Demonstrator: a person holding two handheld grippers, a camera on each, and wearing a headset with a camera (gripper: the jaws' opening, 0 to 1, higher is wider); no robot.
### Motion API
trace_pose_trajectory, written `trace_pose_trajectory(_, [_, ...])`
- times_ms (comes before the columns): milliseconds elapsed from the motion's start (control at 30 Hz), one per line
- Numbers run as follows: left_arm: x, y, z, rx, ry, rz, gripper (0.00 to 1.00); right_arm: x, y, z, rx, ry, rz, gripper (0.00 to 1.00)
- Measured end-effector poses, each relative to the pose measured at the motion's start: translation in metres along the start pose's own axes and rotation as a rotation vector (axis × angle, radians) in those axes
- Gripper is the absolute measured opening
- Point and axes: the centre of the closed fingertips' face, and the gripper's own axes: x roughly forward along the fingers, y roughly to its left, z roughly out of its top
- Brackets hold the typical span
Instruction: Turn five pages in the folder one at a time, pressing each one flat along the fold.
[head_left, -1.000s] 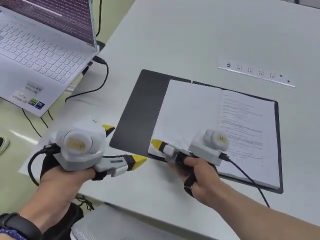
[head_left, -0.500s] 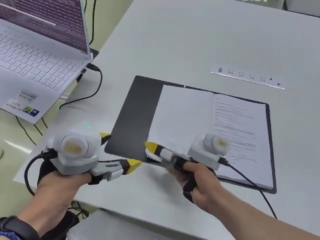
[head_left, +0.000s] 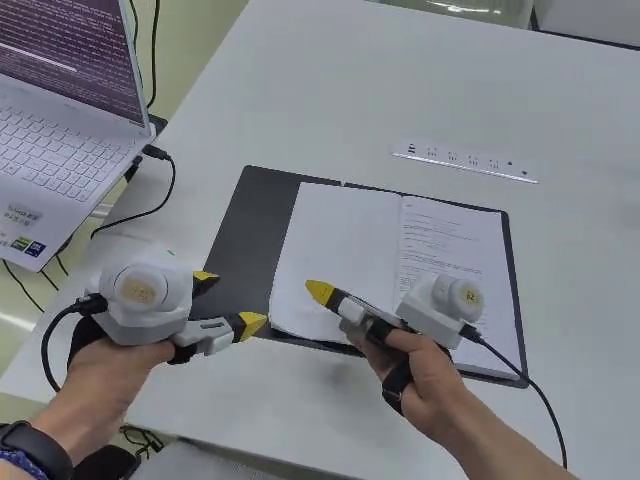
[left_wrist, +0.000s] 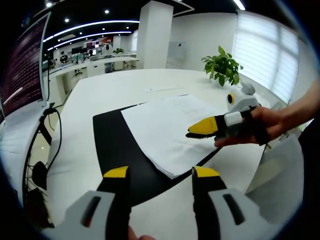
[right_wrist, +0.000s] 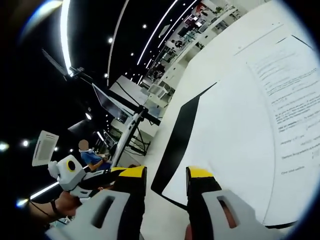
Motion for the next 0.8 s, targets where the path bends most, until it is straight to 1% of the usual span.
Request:
trace_pose_trajectory(200, [0.018,-0.005,0.006,0.015,0.009,-0.026,0.41,-0.018,-0.016,0.014,0.000,-0.030,-0.039,0.28])
trace_pose_trajectory(333, [0.029,-0.010,0.005,0.017,0.017,-0.046,0.36,-0.027,-0.024,0.020,-0.004,-0.041,-0.054,0.28])
trace_pose_trajectory(400, [0.035,-0.013,0.001,0.022,0.028,-0.059,0.32,-0.031,-0.028,0.023,-0.008,-0.044,-0.064,0.28])
trace_pose_trajectory(467, [0.040,-0.015,-0.001,0.018,0.038,-0.065,0.28,-0.035,-0.032,0.026,-0.006,-0.052,-0.070,0.28])
trace_pose_trajectory(500, [0.043,-0.018,-0.003,0.010,0.040,-0.077,0.26,-0.036,-0.034,0.028,-0.007,-0.054,-0.072,0.28])
trace_pose_trajectory(567, [0.050,-0.019,-0.008,0.007,0.060,-0.082,0.23,-0.039,-0.037,0.030,-0.009,-0.058,-0.081,0.27])
trace_pose_trajectory(633, [0.056,-0.022,-0.011,0.009,0.069,-0.091,0.19,-0.042,-0.041,0.033,-0.008,-0.063,-0.086,0.27])
trace_pose_trajectory(733, [0.064,-0.023,-0.017,0.005,0.087,-0.095,0.15,-0.044,-0.048,0.036,-0.007,-0.063,-0.097,0.26])
trace_pose_trajectory(800, [0.071,-0.020,-0.025,-0.002,0.125,-0.083,0.13,-0.046,-0.050,0.037,-0.007,-0.063,-0.104,0.26])
